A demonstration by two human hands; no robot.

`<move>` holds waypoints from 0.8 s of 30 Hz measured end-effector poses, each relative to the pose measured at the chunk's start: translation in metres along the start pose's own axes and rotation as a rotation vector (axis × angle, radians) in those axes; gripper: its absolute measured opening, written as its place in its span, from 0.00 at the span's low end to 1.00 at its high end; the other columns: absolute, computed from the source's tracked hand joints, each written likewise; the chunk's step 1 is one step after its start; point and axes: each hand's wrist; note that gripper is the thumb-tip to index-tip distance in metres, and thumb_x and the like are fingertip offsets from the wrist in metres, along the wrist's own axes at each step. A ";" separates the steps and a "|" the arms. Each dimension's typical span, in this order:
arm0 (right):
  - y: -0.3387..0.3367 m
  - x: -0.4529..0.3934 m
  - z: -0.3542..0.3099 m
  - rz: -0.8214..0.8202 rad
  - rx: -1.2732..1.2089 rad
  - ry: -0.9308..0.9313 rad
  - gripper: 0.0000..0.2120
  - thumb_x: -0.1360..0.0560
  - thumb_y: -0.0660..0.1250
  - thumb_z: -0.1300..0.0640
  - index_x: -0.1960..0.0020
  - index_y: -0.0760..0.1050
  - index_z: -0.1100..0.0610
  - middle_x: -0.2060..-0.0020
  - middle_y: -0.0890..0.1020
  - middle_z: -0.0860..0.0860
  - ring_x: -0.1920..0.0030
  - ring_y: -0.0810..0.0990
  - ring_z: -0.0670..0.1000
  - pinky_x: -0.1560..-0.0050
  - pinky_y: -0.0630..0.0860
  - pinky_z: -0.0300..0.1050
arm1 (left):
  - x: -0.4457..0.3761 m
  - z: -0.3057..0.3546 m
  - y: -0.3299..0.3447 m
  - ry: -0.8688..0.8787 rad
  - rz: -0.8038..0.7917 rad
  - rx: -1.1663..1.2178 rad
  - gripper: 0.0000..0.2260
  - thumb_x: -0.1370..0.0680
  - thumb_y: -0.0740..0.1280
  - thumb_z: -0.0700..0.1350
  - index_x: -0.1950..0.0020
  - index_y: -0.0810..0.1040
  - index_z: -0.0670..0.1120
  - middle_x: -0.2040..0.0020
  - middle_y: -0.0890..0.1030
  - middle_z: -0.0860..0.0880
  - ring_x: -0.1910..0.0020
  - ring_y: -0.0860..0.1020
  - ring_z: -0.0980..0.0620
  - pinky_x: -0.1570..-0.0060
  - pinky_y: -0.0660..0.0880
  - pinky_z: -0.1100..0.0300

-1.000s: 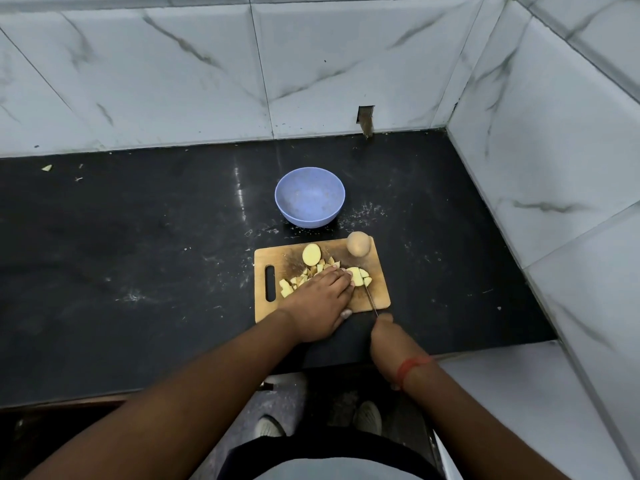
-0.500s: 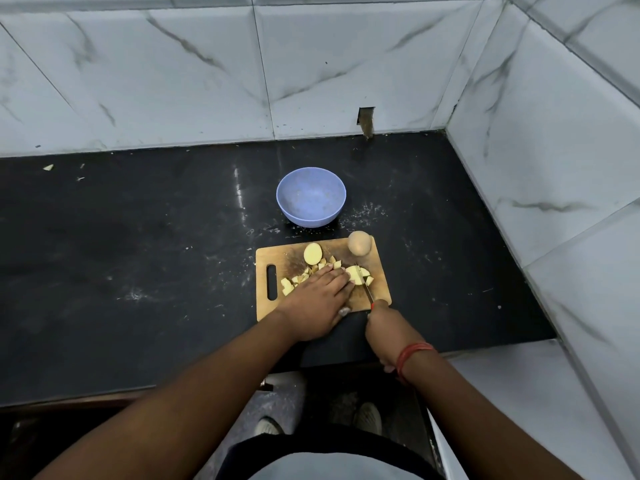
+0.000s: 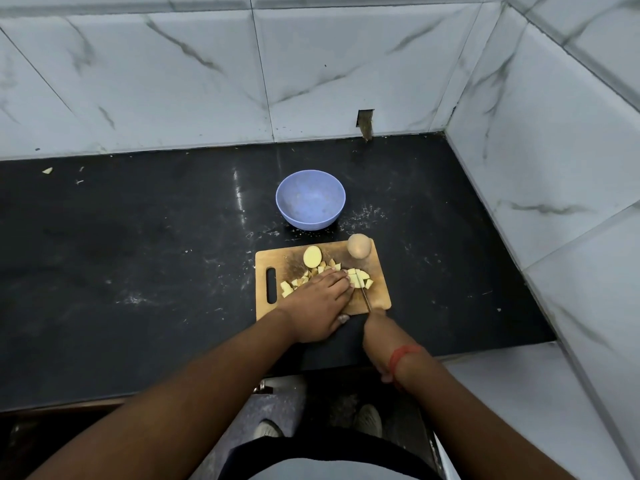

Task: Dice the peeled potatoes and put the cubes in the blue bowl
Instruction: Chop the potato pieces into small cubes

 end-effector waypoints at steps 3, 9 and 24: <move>0.008 0.005 0.022 0.032 0.052 -0.112 0.14 0.20 0.56 0.61 0.36 0.65 0.63 0.45 0.77 0.60 0.48 0.79 0.59 0.51 0.75 0.47 | 0.001 0.001 0.001 -0.015 0.010 0.001 0.29 0.16 0.54 0.57 0.21 0.63 0.39 0.23 0.65 0.41 0.21 0.56 0.43 0.21 0.45 0.50; 0.000 0.014 0.013 0.079 -0.058 -0.133 0.04 0.18 0.52 0.59 0.44 0.62 0.58 0.50 0.77 0.60 0.57 0.81 0.62 0.77 0.78 0.51 | 0.010 0.005 0.002 -0.071 0.064 0.025 0.27 0.16 0.54 0.56 0.22 0.64 0.41 0.22 0.65 0.40 0.21 0.58 0.43 0.21 0.44 0.51; -0.008 0.008 -0.008 0.054 0.008 -0.115 0.08 0.21 0.54 0.64 0.43 0.63 0.59 0.57 0.75 0.57 0.58 0.82 0.61 0.73 0.80 0.57 | 0.013 0.001 0.005 -0.121 0.084 -0.009 0.26 0.16 0.53 0.57 0.23 0.67 0.45 0.22 0.65 0.40 0.20 0.56 0.40 0.21 0.49 0.44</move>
Point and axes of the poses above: each hand's wrist, its own x-axis away from the middle knuckle, its own y-axis out of the palm, z = x × y
